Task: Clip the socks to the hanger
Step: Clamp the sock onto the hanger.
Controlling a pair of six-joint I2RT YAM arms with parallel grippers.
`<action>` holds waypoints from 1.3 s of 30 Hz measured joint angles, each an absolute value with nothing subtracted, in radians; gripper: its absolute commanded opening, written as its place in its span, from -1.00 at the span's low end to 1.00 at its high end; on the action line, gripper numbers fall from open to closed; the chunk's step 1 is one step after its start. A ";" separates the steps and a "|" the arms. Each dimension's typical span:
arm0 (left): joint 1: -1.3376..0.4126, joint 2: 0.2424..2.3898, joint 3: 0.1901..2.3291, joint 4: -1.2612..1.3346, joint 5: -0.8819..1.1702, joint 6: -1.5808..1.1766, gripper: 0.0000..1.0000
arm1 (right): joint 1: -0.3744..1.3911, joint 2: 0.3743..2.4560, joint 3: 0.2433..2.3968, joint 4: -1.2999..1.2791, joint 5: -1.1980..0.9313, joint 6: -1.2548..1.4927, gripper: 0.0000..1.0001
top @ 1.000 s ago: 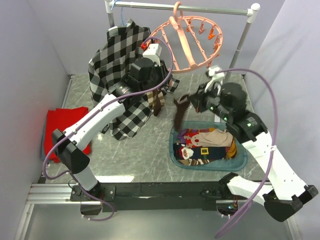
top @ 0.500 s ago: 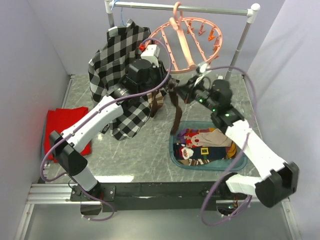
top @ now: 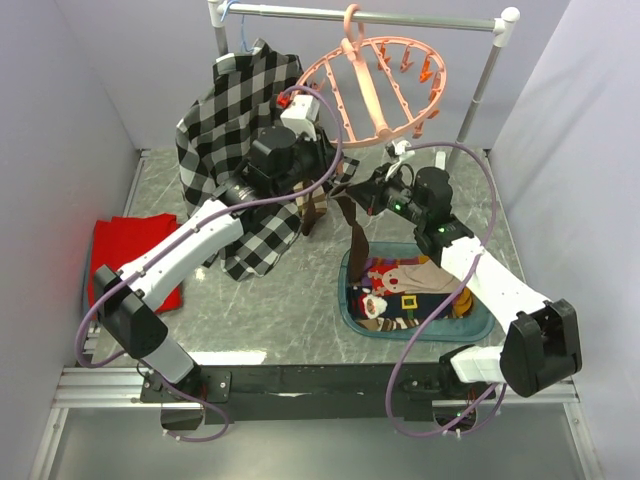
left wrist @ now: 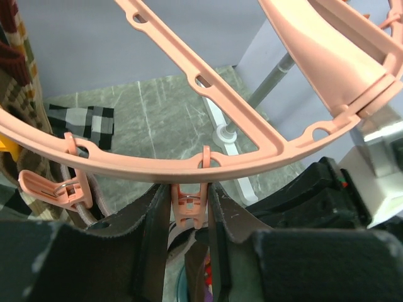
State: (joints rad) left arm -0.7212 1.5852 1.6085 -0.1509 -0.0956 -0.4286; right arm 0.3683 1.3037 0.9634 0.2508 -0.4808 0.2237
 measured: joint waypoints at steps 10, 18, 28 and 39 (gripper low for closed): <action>-0.719 1.581 1.591 -0.106 -0.057 -0.380 -0.97 | 0.368 1.286 0.972 0.315 -0.487 0.250 -1.00; -0.718 1.581 1.586 -0.100 -0.046 -0.349 -0.97 | 0.361 1.285 1.011 0.358 -0.484 0.262 -1.00; -0.717 1.579 1.558 -0.061 -0.046 -0.307 -0.98 | 0.359 1.283 1.016 0.363 -0.481 0.263 -1.00; -0.717 1.564 1.516 0.003 -0.040 -0.302 -0.84 | 0.346 1.283 1.021 0.396 -0.505 0.323 -1.00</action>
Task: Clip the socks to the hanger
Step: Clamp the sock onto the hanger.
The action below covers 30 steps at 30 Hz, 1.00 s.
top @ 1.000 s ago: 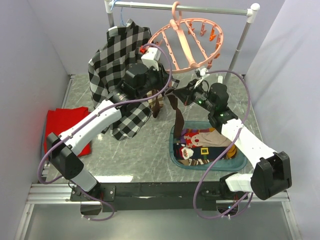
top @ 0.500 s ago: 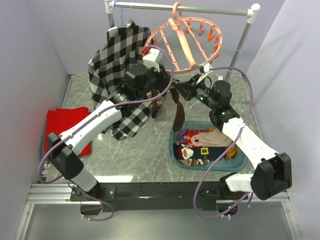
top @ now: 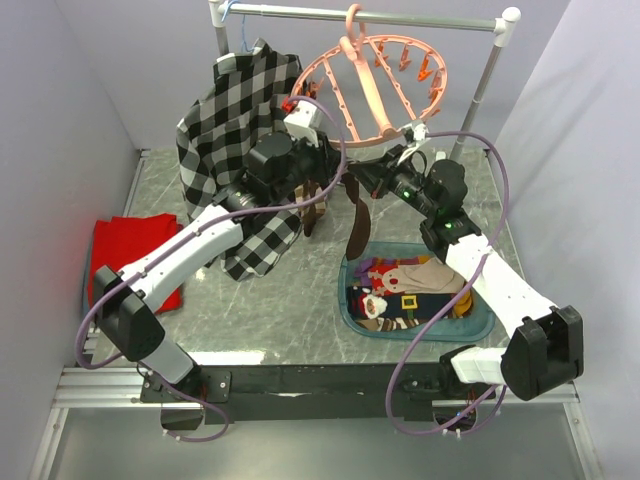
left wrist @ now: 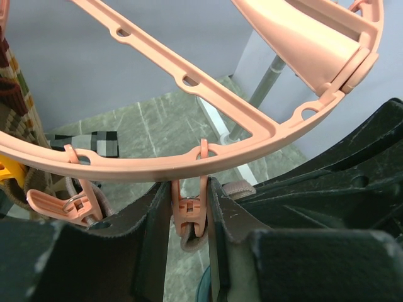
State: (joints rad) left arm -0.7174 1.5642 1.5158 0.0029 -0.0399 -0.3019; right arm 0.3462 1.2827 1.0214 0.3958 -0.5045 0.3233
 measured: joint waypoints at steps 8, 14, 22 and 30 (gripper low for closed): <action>-0.717 1.534 1.453 0.088 -0.038 -0.323 -0.74 | 0.346 1.284 1.043 0.425 -0.523 0.385 -1.00; -0.718 1.516 1.423 0.132 -0.038 -0.340 -0.18 | 0.346 1.286 1.047 0.430 -0.526 0.405 -1.00; -0.717 1.499 1.398 0.157 -0.050 -0.361 0.71 | 0.346 1.287 1.047 0.432 -0.526 0.411 -0.75; -0.717 1.494 1.396 0.145 -0.112 -0.361 0.91 | 0.347 1.275 1.048 0.358 -0.503 0.364 0.20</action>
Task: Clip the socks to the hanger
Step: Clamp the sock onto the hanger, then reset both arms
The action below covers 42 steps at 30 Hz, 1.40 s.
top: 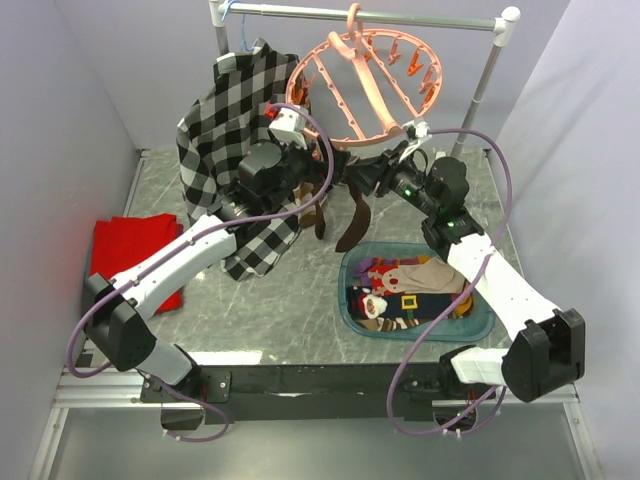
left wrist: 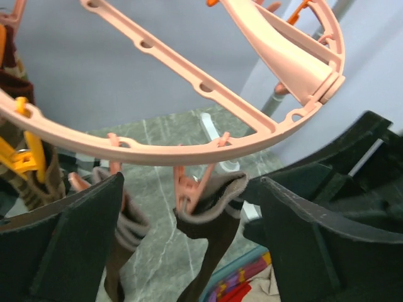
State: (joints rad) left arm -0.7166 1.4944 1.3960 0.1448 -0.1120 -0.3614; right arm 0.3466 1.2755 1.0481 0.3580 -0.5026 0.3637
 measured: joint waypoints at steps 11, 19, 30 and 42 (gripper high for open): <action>-0.706 1.446 1.396 -0.008 -0.213 -0.360 0.93 | 0.346 0.974 1.049 -0.065 -0.229 0.165 1.00; -0.706 1.175 1.273 -0.125 -0.392 -0.322 0.93 | 0.346 0.653 1.010 -0.281 0.141 0.110 0.99; -0.706 0.515 0.749 -0.129 -0.722 -0.231 0.93 | 0.344 0.155 0.743 -0.260 0.453 0.059 0.99; -0.706 0.133 0.596 -0.290 -0.858 -0.247 0.93 | 0.344 0.008 0.550 -0.231 0.479 0.032 0.99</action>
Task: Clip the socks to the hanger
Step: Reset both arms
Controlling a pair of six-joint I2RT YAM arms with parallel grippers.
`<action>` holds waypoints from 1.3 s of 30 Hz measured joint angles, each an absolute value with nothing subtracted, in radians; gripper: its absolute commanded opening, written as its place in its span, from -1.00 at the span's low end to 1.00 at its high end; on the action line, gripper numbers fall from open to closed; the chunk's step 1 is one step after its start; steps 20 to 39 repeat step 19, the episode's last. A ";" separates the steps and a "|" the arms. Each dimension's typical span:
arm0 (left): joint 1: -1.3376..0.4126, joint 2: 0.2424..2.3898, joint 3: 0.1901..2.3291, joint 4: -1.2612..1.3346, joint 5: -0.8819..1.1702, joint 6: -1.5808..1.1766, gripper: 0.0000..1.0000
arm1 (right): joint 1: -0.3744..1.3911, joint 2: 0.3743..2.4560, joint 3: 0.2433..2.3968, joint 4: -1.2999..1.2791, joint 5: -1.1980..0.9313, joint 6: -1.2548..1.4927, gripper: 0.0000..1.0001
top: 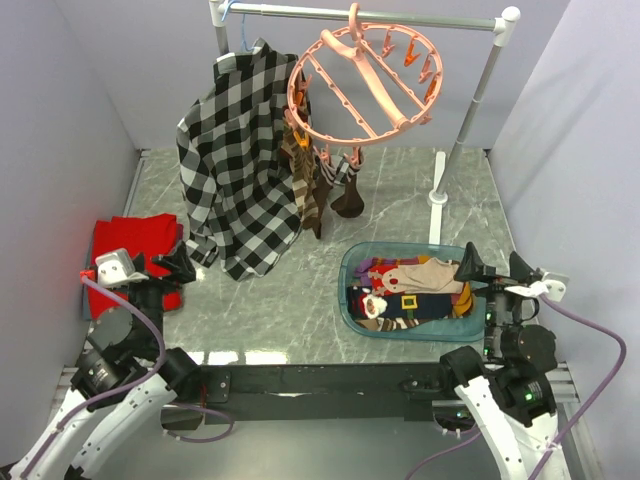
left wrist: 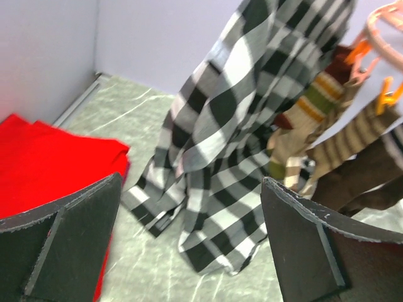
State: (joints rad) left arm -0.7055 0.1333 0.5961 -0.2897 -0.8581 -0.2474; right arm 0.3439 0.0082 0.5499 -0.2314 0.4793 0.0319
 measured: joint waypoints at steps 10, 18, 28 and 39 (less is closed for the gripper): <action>-0.706 0.091 0.559 -0.348 -0.917 -0.302 0.93 | 0.344 0.008 0.517 -0.225 0.484 0.036 0.99; -0.706 0.091 0.554 -0.350 -0.922 -0.312 0.93 | 0.344 0.008 0.472 -0.220 0.486 0.047 0.99; -0.706 0.091 0.554 -0.350 -0.922 -0.312 0.93 | 0.344 0.008 0.471 -0.220 0.485 0.047 0.99; -0.706 0.091 0.554 -0.350 -0.922 -0.312 0.93 | 0.344 0.008 0.471 -0.220 0.485 0.047 0.99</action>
